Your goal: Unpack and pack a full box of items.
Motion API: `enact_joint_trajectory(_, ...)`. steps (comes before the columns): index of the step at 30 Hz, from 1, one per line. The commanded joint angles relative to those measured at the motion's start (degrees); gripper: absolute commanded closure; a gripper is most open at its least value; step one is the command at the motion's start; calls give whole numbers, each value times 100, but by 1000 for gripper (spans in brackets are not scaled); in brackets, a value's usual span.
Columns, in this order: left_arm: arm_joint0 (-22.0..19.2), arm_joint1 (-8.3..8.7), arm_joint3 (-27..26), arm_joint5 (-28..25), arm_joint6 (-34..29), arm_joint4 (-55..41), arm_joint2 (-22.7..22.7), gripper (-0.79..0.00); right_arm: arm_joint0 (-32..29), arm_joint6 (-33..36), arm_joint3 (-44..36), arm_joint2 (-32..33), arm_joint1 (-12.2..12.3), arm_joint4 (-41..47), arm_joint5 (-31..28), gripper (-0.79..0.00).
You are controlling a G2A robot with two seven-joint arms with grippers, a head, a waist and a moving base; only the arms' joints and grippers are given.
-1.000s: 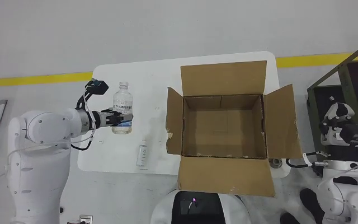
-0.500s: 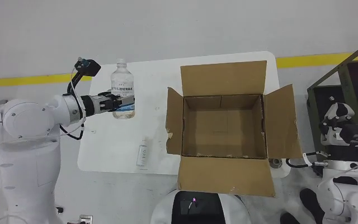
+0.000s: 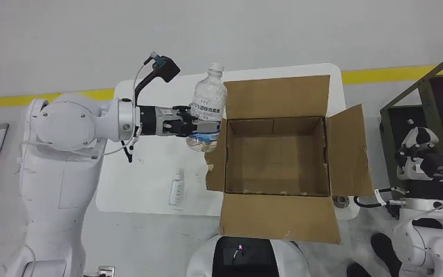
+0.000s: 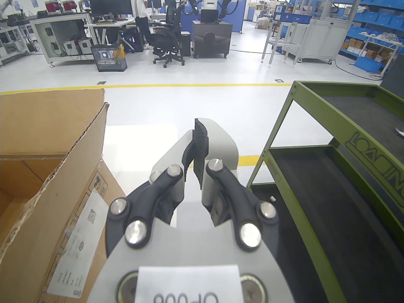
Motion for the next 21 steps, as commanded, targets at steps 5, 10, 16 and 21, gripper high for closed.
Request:
enact_joint_trajectory(5, 7, 1, -3, 6, 3, 13, -10, 0, 0, 0, 0, 0, 0, 0, 0, 0)
enact_joint_trajectory(10, 7, 1, -3, 6, 3, 13, -10, 0, 0, 0, 0, 0, 0, 0, 0, 0)
enact_joint_trajectory(16, 163, -15, -77, 13, 353, -436, 74, 0, 0, 0, 0, 0, 0, 0, 0, 0)
enact_joint_trajectory(21, -33, -92, 14, -26, 620, -978, 606, 0, 0, 0, 0, 0, 0, 0, 0, 0)
